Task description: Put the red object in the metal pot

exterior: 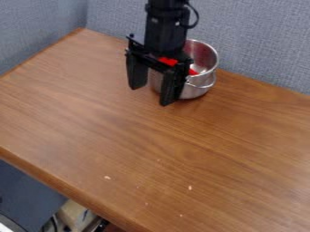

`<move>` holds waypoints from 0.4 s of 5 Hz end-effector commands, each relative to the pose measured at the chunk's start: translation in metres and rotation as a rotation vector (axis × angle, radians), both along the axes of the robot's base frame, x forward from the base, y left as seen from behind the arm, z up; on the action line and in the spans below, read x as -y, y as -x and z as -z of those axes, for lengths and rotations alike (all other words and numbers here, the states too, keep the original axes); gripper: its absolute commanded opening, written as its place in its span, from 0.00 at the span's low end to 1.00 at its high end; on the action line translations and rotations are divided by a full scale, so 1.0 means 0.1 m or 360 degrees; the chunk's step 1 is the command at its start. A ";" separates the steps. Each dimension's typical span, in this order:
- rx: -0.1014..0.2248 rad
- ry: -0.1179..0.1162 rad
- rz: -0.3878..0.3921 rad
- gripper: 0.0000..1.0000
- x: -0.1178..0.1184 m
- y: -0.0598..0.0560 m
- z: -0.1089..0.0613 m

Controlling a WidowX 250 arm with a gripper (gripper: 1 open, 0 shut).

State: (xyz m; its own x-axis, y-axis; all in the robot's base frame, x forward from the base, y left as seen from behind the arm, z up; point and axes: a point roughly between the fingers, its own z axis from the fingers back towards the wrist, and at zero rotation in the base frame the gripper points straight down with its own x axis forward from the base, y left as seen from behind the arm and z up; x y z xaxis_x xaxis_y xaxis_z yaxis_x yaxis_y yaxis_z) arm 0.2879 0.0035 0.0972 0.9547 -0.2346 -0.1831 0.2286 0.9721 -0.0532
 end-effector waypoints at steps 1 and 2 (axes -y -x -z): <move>0.0103 0.0004 -0.0035 1.00 -0.05 -0.20 -0.04; 0.0138 0.0004 -0.0118 1.00 -0.15 -0.30 0.02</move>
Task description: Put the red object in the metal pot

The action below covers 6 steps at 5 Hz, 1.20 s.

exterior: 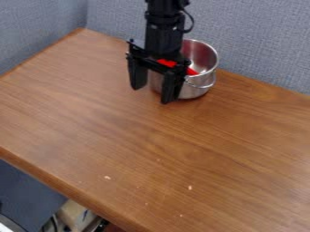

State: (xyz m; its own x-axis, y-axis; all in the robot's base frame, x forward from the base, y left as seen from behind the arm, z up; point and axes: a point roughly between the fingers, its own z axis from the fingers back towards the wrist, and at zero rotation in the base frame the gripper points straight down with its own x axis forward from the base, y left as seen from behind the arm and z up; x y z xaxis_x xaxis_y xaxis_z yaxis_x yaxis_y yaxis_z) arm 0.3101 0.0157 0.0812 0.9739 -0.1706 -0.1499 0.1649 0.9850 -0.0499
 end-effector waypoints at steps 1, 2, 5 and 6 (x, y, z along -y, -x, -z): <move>0.0113 -0.0005 -0.0094 1.00 -0.12 -0.20 -0.09; 0.0138 -0.0008 -0.0173 1.00 -0.11 -0.28 -0.09; 0.0231 -0.0002 -0.0069 1.00 0.02 -0.33 -0.44; 0.0249 -0.0008 0.0001 1.00 0.06 -0.27 -0.39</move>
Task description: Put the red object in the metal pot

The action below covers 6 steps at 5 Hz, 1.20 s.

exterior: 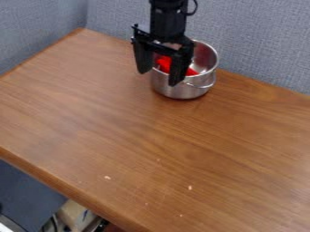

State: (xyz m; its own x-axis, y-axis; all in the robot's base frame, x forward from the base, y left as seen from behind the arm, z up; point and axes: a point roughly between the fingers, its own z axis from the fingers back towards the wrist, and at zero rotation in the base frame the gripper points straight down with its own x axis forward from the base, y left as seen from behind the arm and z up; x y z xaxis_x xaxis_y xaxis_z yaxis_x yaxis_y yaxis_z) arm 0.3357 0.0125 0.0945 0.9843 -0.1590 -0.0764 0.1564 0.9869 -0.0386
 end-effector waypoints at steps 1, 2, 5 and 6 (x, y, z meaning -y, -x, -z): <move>0.0132 -0.0024 0.0083 1.00 0.06 0.06 -0.23; 0.0136 -0.0030 0.0073 1.00 0.08 0.03 -0.23; 0.0153 -0.0043 0.0143 1.00 0.12 0.04 -0.46; 0.0190 -0.0048 0.0208 1.00 0.15 -0.04 -0.57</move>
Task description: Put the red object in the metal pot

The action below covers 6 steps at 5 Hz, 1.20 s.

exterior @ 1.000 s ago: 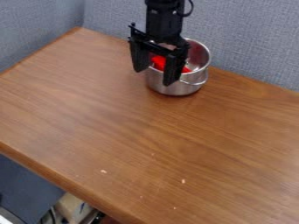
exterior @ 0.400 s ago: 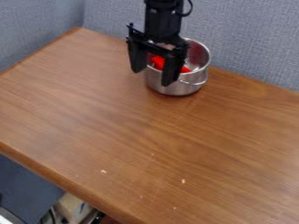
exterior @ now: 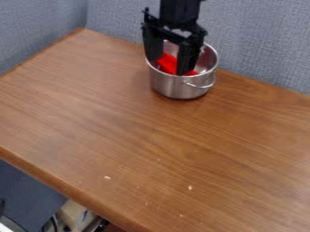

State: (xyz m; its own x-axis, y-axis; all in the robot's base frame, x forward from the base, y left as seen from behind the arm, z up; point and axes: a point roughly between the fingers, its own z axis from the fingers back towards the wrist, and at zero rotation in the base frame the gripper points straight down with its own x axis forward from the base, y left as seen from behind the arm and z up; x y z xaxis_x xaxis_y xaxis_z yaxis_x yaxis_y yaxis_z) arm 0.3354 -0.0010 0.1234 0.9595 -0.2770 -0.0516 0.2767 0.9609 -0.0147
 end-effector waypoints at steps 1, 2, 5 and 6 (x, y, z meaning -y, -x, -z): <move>0.0179 -0.0018 -0.0040 1.00 -0.08 -0.04 -0.40; 0.0190 -0.0031 -0.0086 1.00 -0.16 -0.05 -0.44; 0.0184 -0.0060 -0.0113 1.00 -0.35 -0.08 -0.38; 0.0163 -0.0061 -0.0133 1.00 -0.30 -0.12 -0.25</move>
